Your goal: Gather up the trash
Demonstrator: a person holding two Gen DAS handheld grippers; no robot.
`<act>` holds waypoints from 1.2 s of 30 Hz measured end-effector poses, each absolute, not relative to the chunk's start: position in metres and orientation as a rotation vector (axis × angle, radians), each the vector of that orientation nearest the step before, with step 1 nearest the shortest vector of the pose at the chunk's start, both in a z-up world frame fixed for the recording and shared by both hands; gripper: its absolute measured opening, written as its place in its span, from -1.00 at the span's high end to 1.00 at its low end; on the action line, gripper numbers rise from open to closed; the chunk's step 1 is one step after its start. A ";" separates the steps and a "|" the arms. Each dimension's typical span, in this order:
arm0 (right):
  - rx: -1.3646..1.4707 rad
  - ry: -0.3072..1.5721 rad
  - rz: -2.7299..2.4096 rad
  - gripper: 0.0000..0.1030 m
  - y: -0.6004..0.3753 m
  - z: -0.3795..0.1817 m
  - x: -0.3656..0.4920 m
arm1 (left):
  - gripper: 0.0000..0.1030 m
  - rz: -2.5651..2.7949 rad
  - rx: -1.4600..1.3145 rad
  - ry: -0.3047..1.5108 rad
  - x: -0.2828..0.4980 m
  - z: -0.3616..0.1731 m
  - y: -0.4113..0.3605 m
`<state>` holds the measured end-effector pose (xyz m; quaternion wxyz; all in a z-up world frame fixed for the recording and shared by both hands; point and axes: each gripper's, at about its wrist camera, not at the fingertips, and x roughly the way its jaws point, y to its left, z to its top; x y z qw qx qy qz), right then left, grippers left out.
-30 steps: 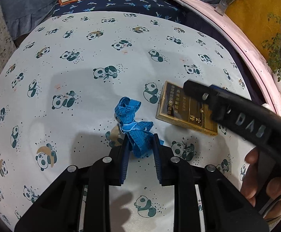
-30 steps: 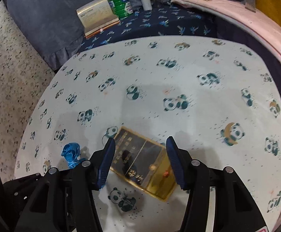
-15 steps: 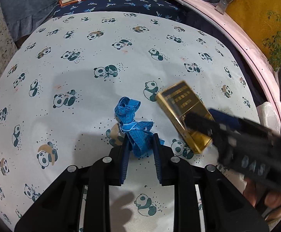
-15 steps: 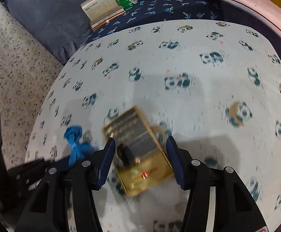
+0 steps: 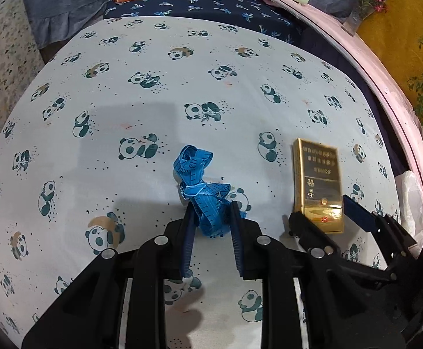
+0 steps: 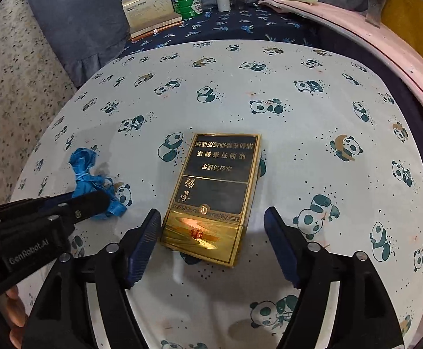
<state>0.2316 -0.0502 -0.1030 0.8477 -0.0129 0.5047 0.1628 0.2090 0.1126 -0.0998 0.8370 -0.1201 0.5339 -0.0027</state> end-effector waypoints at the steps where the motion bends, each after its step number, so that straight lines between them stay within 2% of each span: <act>1: -0.039 1.061 0.334 -0.49 -0.047 -0.103 0.230 | 0.56 -0.002 -0.257 1.128 0.209 -0.100 0.114; 5: -0.085 1.044 0.261 -0.51 -0.035 -0.105 0.226 | 0.56 0.003 -0.268 1.125 0.208 -0.100 0.119; 6: -0.090 1.040 0.249 -0.46 -0.033 -0.106 0.225 | 0.56 0.001 -0.269 1.126 0.208 -0.100 0.120; 7: -0.099 1.030 0.230 -0.28 -0.031 -0.106 0.224 | 0.57 0.001 -0.271 1.127 0.208 -0.099 0.120; 8: -0.105 1.020 0.216 -0.19 -0.031 -0.106 0.223 | 0.57 -0.003 -0.275 1.125 0.207 -0.098 0.121; 9: -0.104 1.015 0.207 -0.16 -0.032 -0.105 0.221 | 0.57 -0.006 -0.275 1.122 0.206 -0.096 0.121; 17: 0.041 0.977 0.174 -0.14 -0.070 -0.085 0.197 | 0.58 -0.068 -0.253 1.079 0.198 -0.072 0.098; 26: 0.149 0.915 0.090 -0.13 -0.134 -0.056 0.162 | 0.58 -0.189 -0.168 1.050 0.186 -0.048 0.028; 36: 0.290 0.925 -0.001 -0.13 -0.210 -0.061 0.122 | 0.58 -0.314 -0.053 1.051 0.162 -0.045 -0.052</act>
